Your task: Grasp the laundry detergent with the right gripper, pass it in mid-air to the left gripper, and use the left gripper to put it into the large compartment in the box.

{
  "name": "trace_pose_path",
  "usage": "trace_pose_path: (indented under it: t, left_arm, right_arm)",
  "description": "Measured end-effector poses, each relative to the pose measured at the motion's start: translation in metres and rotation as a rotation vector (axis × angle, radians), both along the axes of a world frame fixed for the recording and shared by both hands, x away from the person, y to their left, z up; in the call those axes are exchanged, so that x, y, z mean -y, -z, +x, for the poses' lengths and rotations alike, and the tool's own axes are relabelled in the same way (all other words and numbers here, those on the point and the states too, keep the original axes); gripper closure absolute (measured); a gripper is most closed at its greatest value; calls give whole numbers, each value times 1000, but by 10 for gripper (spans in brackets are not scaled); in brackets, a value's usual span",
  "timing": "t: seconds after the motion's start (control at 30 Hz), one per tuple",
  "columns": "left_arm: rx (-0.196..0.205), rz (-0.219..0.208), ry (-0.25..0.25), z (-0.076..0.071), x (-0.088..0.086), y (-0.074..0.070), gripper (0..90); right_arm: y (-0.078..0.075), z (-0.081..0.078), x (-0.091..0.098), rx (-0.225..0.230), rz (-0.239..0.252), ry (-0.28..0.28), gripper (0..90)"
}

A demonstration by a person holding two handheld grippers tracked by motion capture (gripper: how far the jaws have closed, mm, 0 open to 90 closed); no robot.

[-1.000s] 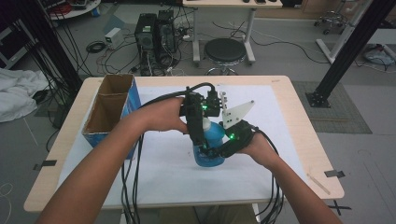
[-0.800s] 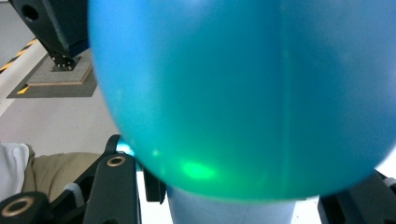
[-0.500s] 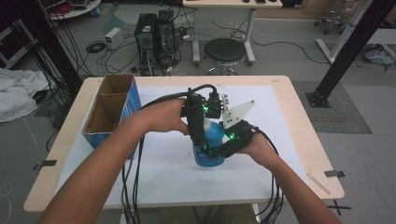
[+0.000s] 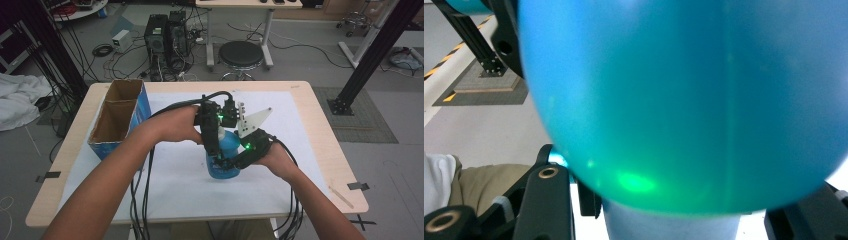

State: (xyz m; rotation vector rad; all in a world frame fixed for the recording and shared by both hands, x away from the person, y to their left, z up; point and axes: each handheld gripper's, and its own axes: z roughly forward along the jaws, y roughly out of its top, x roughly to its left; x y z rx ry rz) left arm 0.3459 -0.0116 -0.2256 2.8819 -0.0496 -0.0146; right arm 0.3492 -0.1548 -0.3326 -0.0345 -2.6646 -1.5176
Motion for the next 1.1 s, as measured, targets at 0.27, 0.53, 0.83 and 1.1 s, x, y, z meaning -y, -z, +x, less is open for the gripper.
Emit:
trace_pose_path:
  t: [0.27,0.53,0.83,1.1]
  left_arm:
    - [11,9,18,-1,1,1,362]
    - [18,15,20,-2,2,2,368]
    - [28,15,18,-4,3,2,373]
    - [23,26,27,-6,4,1,376]
  right_arm:
    - [1,0,-2,-3,-5,-4,447]
    - [2,-1,-2,-8,-4,-6,447]
    - [2,-1,0,2,-4,-5,447]
    - [-1,-4,1,-32,-39,-9,227]
